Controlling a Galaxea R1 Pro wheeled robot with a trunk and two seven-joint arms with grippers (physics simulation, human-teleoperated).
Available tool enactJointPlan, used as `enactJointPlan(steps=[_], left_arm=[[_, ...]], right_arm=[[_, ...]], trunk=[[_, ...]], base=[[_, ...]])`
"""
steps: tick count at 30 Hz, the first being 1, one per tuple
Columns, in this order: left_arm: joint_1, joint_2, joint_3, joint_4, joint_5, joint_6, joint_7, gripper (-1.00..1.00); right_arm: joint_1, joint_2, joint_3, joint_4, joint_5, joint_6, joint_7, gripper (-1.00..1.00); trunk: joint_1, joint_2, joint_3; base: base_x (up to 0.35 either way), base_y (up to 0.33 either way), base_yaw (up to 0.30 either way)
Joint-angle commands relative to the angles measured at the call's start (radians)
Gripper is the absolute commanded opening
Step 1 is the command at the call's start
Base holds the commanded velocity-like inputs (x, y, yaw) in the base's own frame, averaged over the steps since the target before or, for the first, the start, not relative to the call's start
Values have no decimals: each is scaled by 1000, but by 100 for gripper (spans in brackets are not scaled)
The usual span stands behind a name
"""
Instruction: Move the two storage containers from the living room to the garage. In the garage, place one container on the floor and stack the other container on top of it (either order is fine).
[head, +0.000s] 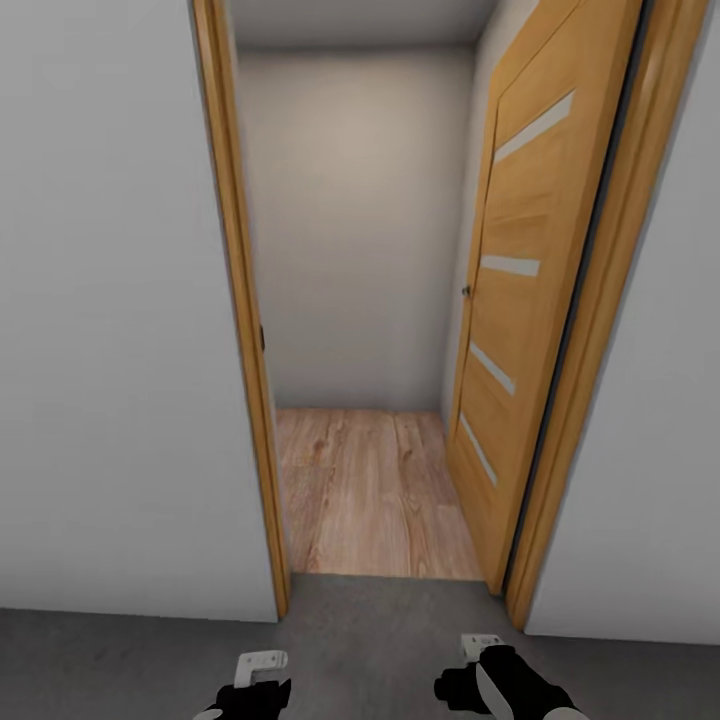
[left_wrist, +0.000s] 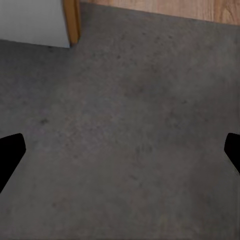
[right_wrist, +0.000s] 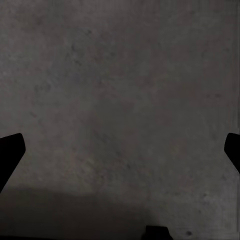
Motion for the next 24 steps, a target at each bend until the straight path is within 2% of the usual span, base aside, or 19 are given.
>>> enactJointPlan(steps=[1,12,19,24], left_arm=[[-1,0,-7,1,10,-4,0,100],[-1,0,-7,1,10,-4,0,100],[-1,0,-7,1,10,-4,0,100],[-1,1,-7,1,10,-5,-1,100]], right_arm=[[0,0,-4,-2,3,6,3,100],[0,0,-4,-2,3,6,3,100],[0,0,-4,-2,3,6,3,100],[0,0,-4,-2,3,6,3,100]], trunk=[[0,0,-1],[0,0,-1],[0,0,-1],[0,0,-1]], base=[[243,-152,163],[303,-101,50],[298,-176,56],[150,-85,32]])
